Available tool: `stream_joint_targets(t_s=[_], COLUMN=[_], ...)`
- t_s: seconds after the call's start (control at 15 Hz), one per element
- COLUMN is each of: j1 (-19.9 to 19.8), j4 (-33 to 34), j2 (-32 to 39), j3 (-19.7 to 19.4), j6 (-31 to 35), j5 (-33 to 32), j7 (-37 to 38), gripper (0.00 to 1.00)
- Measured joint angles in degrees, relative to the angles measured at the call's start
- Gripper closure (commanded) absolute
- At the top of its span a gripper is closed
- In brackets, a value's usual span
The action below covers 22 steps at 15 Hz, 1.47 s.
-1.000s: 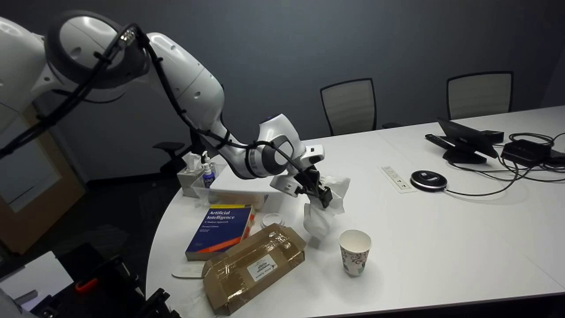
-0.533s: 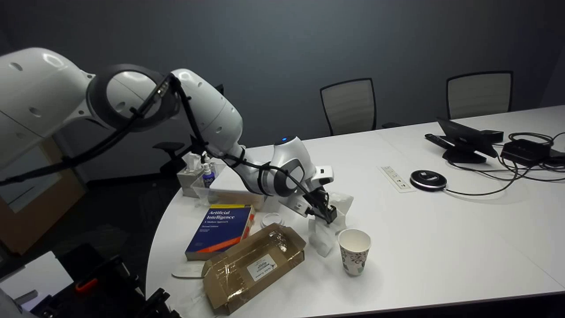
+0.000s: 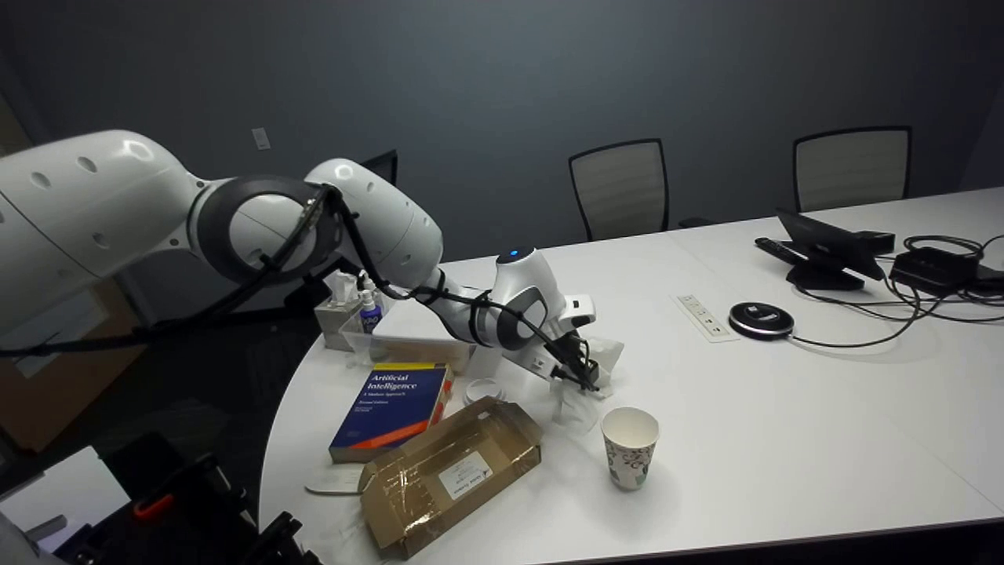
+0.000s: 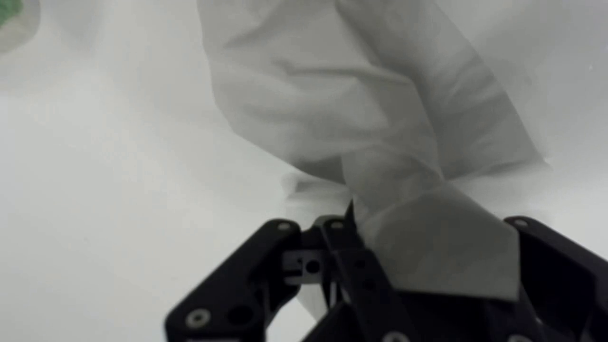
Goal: Use the napkin to wipe the right side of the table near the paper cup
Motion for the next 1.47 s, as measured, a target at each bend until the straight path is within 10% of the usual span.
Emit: stream_joint_targets(t_s=[0.53,1.47], j1=[-5.4,-4.2], j4=[15.9,22.3], j2=[7.0,8.3], j3=[11.9,3.3], j6=[-14.8,-45.0], j5=[0.9,0.2], j7=[-7.9,-1.4], gripper=[0.97,0.97])
